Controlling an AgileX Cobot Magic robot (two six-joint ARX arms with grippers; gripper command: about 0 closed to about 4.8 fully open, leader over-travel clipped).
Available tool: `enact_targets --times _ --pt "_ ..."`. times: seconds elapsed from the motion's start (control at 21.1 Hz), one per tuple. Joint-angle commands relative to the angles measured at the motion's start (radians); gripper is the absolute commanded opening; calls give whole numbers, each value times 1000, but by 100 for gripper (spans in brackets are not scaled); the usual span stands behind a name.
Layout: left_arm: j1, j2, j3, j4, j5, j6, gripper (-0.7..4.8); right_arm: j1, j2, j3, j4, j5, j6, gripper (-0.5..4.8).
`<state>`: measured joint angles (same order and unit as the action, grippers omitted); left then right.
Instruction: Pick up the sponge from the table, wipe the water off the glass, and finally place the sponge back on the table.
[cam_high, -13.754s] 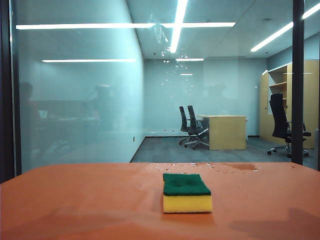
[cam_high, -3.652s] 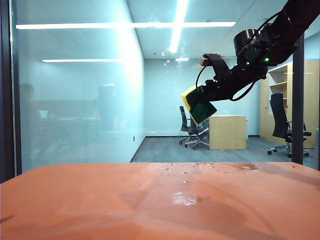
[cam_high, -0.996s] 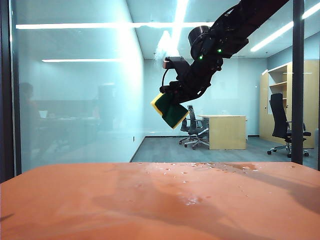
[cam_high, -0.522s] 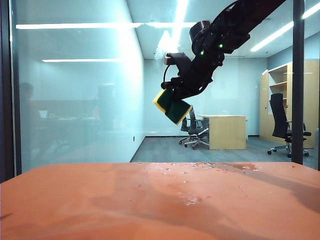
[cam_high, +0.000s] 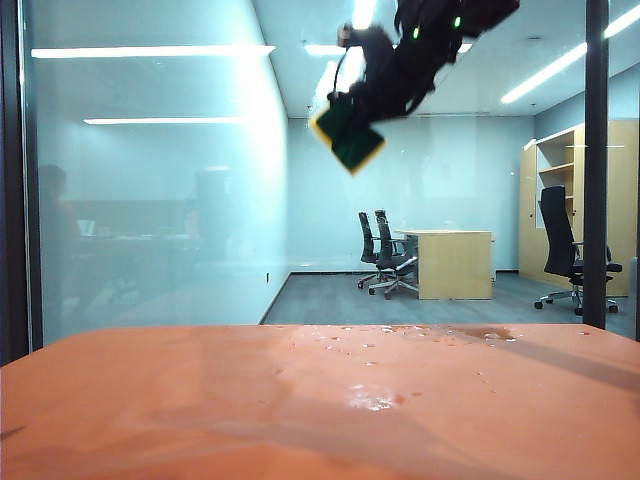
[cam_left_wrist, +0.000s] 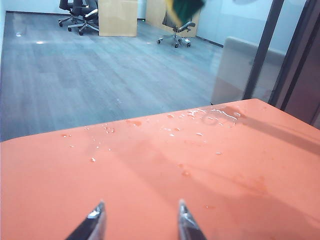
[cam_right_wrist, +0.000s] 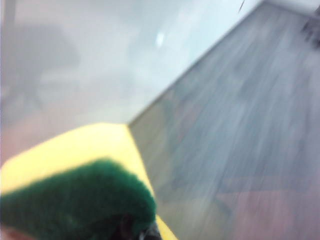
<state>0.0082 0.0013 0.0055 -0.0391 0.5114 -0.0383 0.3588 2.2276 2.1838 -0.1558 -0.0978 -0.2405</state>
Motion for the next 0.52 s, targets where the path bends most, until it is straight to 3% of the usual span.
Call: enact_targets --times 0.05,0.52 --pt "0 1 4 10 -3 5 183 3 -67 10 76 18 4 -9" --pt "0 1 4 10 -3 4 183 6 -101 9 80 18 5 -9"
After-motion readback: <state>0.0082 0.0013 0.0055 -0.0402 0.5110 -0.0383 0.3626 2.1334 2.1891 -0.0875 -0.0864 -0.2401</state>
